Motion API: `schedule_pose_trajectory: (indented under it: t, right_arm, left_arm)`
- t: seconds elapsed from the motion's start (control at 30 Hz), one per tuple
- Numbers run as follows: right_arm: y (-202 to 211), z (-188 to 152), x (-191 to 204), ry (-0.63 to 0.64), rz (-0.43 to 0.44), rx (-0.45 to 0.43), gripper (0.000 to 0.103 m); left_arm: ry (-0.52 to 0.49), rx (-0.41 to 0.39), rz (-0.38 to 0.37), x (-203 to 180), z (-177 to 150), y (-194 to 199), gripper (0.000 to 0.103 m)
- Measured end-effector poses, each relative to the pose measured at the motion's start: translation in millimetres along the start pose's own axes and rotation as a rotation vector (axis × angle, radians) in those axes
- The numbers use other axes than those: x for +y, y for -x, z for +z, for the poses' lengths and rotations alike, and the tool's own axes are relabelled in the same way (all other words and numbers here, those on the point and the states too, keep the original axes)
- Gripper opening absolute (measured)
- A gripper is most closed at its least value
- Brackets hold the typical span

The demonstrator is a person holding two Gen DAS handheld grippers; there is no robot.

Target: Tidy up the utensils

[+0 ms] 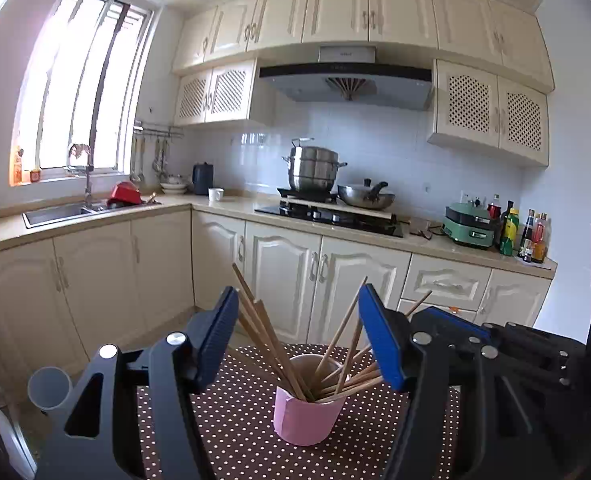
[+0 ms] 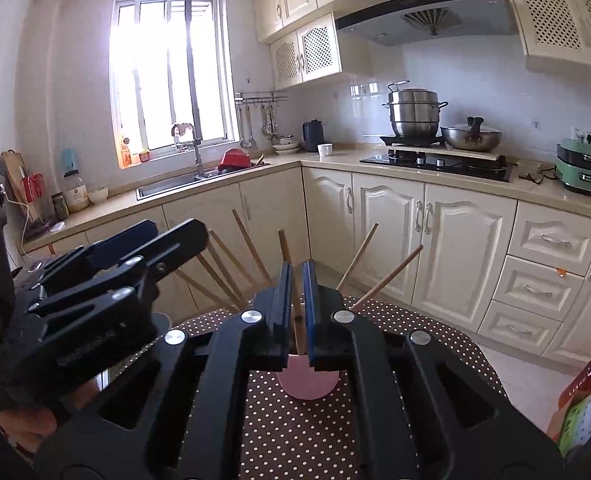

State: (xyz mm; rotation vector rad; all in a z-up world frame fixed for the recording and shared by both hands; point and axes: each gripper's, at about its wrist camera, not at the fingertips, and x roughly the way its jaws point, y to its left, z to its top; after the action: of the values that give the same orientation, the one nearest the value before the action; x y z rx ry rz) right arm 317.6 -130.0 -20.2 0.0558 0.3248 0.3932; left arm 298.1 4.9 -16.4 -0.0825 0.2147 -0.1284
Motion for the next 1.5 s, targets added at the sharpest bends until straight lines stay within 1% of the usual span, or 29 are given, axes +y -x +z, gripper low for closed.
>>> schedule_pose_trajectory:
  t: [0.07,0.2,0.27,0.3,0.33,0.37,0.43,0.47,0.53,0.6,0.63,0.83,0.93,1.03,1.1,1.3,1.5]
  right_arm:
    - [8.0,-0.3,0.5,-0.005,-0.001,-0.011,0.011]
    - [33.0,-3.7,2.0,-0.02,-0.008,-0.047,0.02]
    - [46.3,-6.7,3.1,-0.023,-0.02,-0.063,0.027]
    - [53.0,-8.5,4.0,-0.02,-0.03,-0.071,0.036]
    - [57.8,-9.7,5.1,-0.02,-0.034,-0.08,0.05]
    - [67.4,-11.9,6.7,-0.023,-0.038,-0.1,0.052]
    - [80.0,-13.9,10.6,-0.016,-0.047,-0.119,0.053]
    - [89.6,-15.4,13.7,-0.011,-0.054,-0.132,0.054]
    - [102.3,-16.8,18.1,-0.009,-0.065,-0.149,0.064]
    - [114.5,-17.4,22.3,-0.005,-0.075,-0.165,0.067]
    - [120.2,-18.1,24.1,-0.002,-0.078,-0.173,0.071]
    - [152.4,-25.3,38.5,0.028,-0.128,-0.214,0.086]
    - [161.2,-29.9,45.2,0.05,-0.142,-0.227,0.091]
    - [171.4,-35.2,52.9,0.07,-0.148,-0.238,0.092]
    - [176.4,-37.9,58.4,0.087,-0.16,-0.246,0.094]
    - [186.1,-40.3,66.8,0.112,-0.171,-0.264,0.095]
    - [192.1,-40.6,69.7,0.113,-0.166,-0.281,0.096]
  left_arm:
    - [-0.008,-0.005,0.013,-2.0,1.0,12.7,0.062]
    - [-0.027,-0.012,0.046,-6.9,1.3,37.7,0.062]
    - [-0.034,-0.019,0.058,-8.6,0.1,53.4,0.062]
    - [-0.042,-0.022,0.068,-10.1,-0.7,61.4,0.062]
    - [-0.048,-0.024,0.077,-11.3,-0.4,66.4,0.063]
    - [-0.052,-0.023,0.088,-12.3,-1.0,73.5,0.063]
    - [-0.048,-0.02,0.089,-12.7,-3.3,86.6,0.068]
    - [-0.042,-0.019,0.09,-12.7,-4.5,92.7,0.069]
    - [-0.037,-0.021,0.091,-12.4,-7.0,106.2,0.07]
    - [-0.03,-0.017,0.099,-10.9,-8.6,117.3,0.073]
    - [-0.025,-0.013,0.105,-9.5,-9.4,124.9,0.074]
    - [-0.038,-0.039,0.13,-10.0,-10.8,160.2,0.077]
    - [-0.043,-0.044,0.143,-8.7,-13.2,175.7,0.08]
    - [-0.039,-0.047,0.14,-7.0,-17.2,187.4,0.081]
    - [-0.041,-0.059,0.151,-7.2,-19.6,196.1,0.081]
    - [-0.053,-0.085,0.149,-9.9,-19.7,215.0,0.085]
    - [-0.065,-0.109,0.145,-13.0,-17.2,226.3,0.086]
